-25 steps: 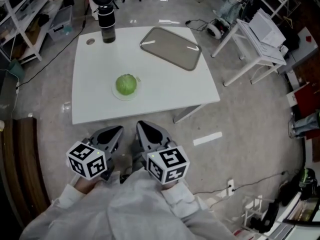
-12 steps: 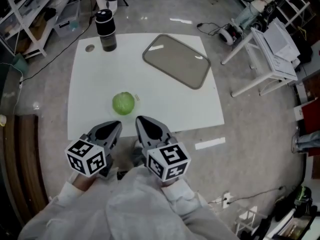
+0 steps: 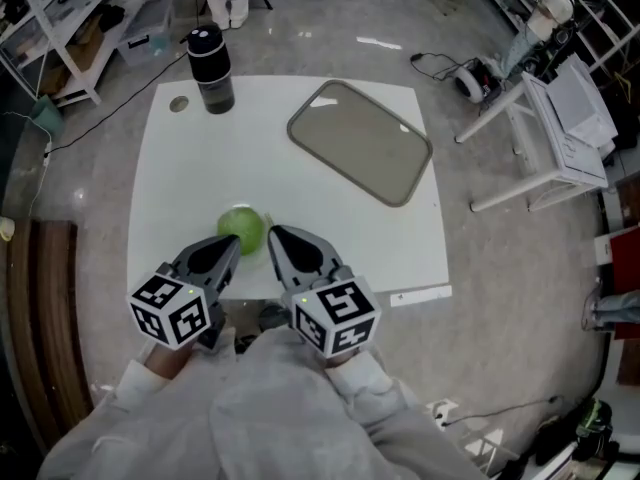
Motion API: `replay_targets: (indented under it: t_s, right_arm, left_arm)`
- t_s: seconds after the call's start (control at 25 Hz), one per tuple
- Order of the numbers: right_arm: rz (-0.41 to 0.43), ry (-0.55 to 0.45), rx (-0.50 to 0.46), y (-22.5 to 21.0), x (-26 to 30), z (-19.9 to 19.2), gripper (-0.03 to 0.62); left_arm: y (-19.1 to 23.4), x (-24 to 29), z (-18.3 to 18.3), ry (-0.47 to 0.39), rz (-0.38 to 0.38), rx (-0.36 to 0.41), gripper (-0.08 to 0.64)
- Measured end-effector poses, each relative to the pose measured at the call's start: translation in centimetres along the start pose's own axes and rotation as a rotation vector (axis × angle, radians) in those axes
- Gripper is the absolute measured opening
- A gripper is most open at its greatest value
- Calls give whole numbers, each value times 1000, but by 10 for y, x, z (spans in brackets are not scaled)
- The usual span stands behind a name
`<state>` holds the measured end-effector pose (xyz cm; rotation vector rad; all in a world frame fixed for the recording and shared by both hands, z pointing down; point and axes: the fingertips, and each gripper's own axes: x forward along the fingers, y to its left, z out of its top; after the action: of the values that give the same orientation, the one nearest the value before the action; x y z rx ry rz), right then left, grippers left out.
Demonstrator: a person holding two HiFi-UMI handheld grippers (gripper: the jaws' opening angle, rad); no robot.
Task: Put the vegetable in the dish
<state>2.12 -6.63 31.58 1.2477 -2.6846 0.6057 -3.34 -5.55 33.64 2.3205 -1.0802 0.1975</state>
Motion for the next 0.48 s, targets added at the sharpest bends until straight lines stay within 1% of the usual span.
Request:
replay_targets:
  t_s: [0.16, 0.36, 0.48]
  right_arm:
    - [11, 28, 2, -14, 10, 1, 14]
    - [33, 73, 4, -14, 17, -14, 15]
    - [36, 84, 7, -11, 18, -20, 14]
  left_arm:
    - [8, 8, 4, -13, 34, -22, 9]
    - [19, 4, -10, 5, 77, -66, 9]
    - [22, 0, -16, 5, 83, -81, 9]
